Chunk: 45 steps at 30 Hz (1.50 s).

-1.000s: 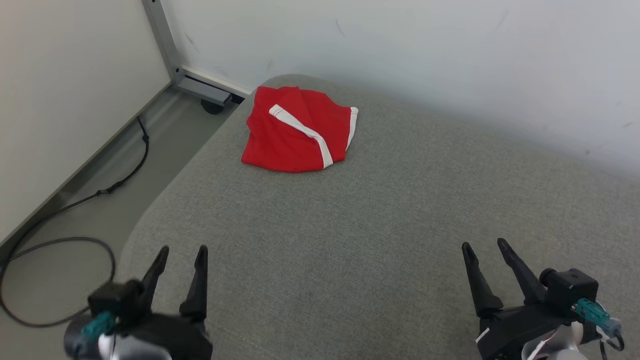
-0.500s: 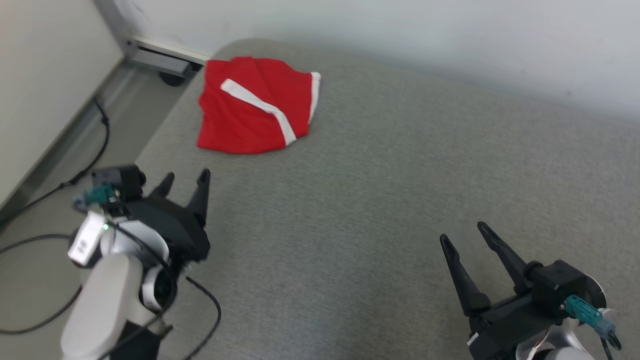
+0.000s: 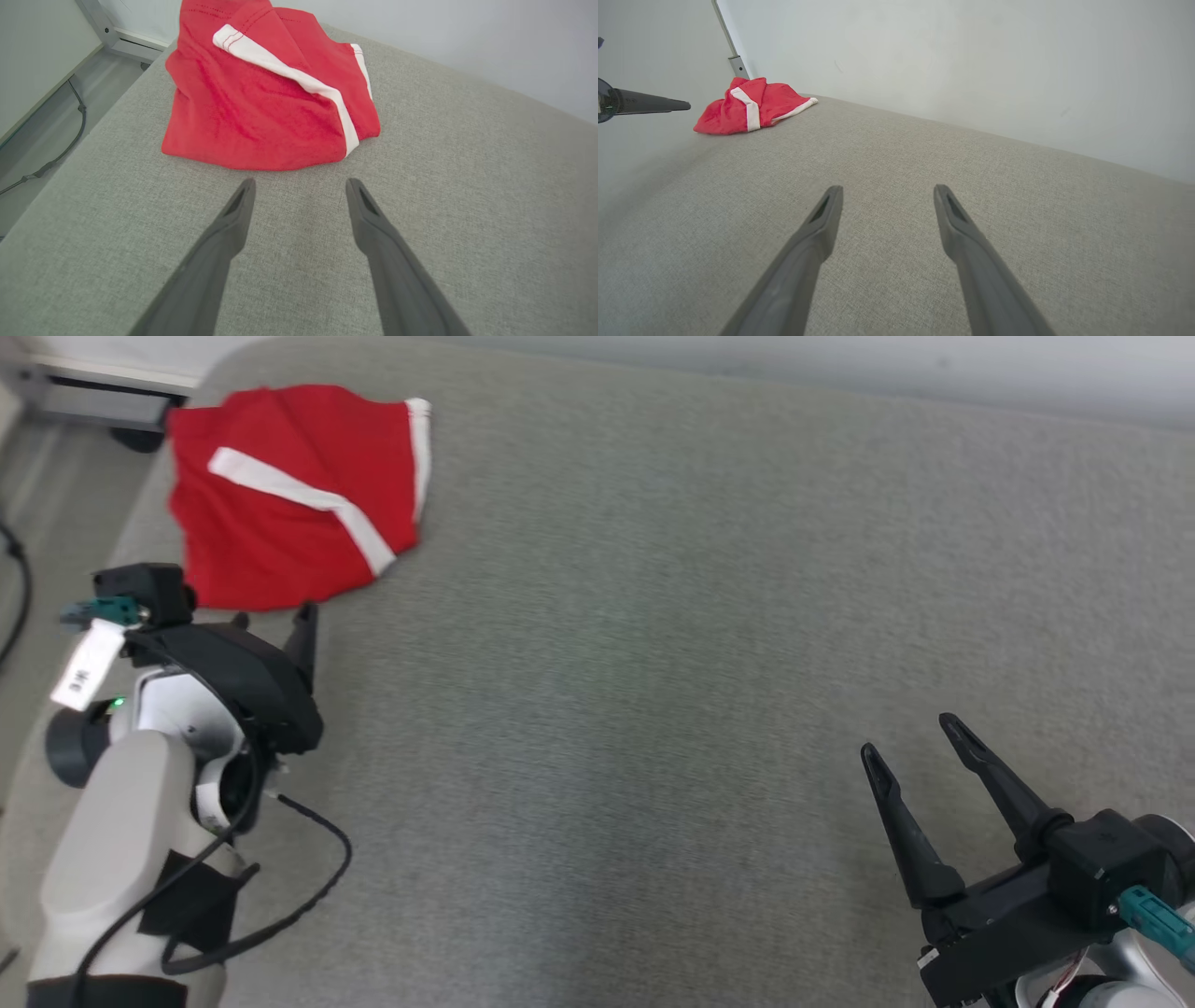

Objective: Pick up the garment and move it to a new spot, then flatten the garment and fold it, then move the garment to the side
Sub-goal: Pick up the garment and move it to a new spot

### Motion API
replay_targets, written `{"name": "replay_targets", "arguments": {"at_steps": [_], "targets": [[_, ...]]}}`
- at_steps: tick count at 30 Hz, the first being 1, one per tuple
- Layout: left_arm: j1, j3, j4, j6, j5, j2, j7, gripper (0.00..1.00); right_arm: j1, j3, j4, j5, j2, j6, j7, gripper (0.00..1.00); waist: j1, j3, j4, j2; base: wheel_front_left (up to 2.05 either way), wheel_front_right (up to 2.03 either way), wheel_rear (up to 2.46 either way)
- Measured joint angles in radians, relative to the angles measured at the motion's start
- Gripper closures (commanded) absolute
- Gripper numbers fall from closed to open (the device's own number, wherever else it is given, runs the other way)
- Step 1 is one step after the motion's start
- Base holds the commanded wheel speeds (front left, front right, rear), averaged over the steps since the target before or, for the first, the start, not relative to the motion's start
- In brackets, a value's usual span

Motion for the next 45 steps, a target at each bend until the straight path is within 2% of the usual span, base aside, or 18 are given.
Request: {"name": "replay_targets", "arguments": {"at_steps": [9,11,16,24,25,26,27,35,45], "targets": [[-0.027,0.017,0.062,0.051,0.051,0.079,-0.001,0.0,-0.017,0.011,-0.058,-0.002,-0.012,0.002,0.041,0.0,-0.0001,0.063,-0.108,0.0,0.0,0.0,0.0],[-0.03,0.019,0.075,0.067,0.07,0.109,-0.003,0.0,-0.038,0.019,-0.063,-0.002,-0.014,0.005,0.051,0.0,0.0,0.076,-0.136,0.0,0.0,0.0,0.0],[-0.048,0.017,0.119,0.067,0.108,0.193,-0.012,0.0,-0.064,0.027,-0.085,-0.002,-0.018,0.014,0.075,0.0,-0.0001,0.102,-0.205,0.0,0.0,0.0,0.0],[-0.054,0.042,0.136,0.1,0.119,0.231,-0.028,0.0,-0.065,0.018,-0.109,0.0,-0.03,0.024,0.101,0.0,-0.0003,0.137,-0.308,0.0,0.0,0.0,0.0],[-0.067,0.043,0.142,0.107,0.123,0.231,-0.03,0.61,-0.064,0.01,-0.111,0.0,-0.033,0.024,0.102,0.0,-0.0003,0.142,-0.317,0.0,0.0,0.0,0.0],[-0.082,0.045,0.146,0.111,0.124,0.23,-0.03,0.95,-0.063,0.003,-0.114,0.0,-0.036,0.023,0.102,0.0,-0.0003,0.148,-0.325,0.0,0.0,0.0,0.0],[-0.096,0.048,0.149,0.111,0.124,0.228,-0.03,1.0,-0.062,-0.001,-0.116,0.001,-0.038,0.023,0.102,0.0,-0.0003,0.155,-0.33,-0.0001,0.0,0.0,0.0],[-0.139,0.067,0.183,0.128,0.123,0.179,-0.03,1.0,-0.081,-0.002,-0.099,0.012,-0.04,0.024,0.111,0.0,-0.0003,0.178,-0.326,-0.0001,0.0,0.0,0.0],[-0.15,0.069,0.235,0.127,0.123,0.146,-0.03,1.0,-0.161,0.033,0.0,0.043,0.0,0.037,0.105,0.0,-0.0002,0.117,-0.272,0.0,0.0,0.0,0.0]]}}
